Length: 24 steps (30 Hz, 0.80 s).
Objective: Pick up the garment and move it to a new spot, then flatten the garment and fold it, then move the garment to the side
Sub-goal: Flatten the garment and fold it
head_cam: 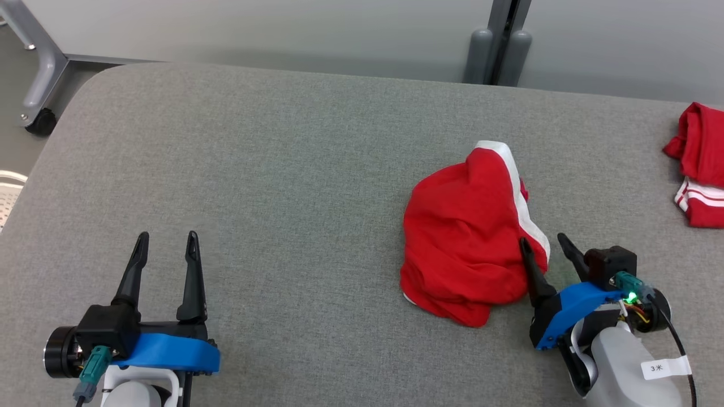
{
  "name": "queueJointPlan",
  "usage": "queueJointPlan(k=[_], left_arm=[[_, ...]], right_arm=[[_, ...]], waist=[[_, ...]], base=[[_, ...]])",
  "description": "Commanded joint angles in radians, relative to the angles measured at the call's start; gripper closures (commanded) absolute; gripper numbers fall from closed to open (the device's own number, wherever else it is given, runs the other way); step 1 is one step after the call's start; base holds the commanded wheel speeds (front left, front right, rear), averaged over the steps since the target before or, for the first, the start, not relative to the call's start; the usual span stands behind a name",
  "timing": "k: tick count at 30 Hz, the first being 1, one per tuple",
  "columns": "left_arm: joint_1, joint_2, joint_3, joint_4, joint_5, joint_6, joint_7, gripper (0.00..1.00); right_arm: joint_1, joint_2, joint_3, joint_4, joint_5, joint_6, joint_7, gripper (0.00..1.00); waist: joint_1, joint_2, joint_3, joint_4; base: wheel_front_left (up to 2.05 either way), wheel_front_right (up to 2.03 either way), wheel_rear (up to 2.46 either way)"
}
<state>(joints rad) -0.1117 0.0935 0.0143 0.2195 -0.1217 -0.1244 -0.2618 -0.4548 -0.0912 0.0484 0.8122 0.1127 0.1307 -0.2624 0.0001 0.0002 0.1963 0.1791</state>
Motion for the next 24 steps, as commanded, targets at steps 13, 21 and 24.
queueJointPlan(k=[13, 21, 24], left_arm=[[-0.009, -0.004, 0.007, 0.011, 0.008, -0.006, -0.004, 0.00], [0.008, 0.005, 0.013, 0.017, 0.013, -0.006, -0.004, 0.00], [0.022, 0.004, 0.014, 0.016, 0.013, -0.007, -0.004, 0.00]], right_arm=[[0.005, 0.036, 0.014, 0.108, 0.018, 0.000, -0.001, 1.00], [0.034, -0.001, -0.029, 0.014, 0.031, 0.000, -0.002, 1.00], [0.061, -0.049, -0.070, -0.027, 0.035, 0.000, -0.002, 1.00]], waist=[[-0.0001, -0.0002, 0.003, 0.001], [-0.0001, -0.0002, -0.051, -0.042], [-0.0001, -0.0002, -0.074, -0.060]], base=[[0.00, 0.00, 0.00], [0.00, 0.00, 0.00], [0.00, 0.00, 0.00]])
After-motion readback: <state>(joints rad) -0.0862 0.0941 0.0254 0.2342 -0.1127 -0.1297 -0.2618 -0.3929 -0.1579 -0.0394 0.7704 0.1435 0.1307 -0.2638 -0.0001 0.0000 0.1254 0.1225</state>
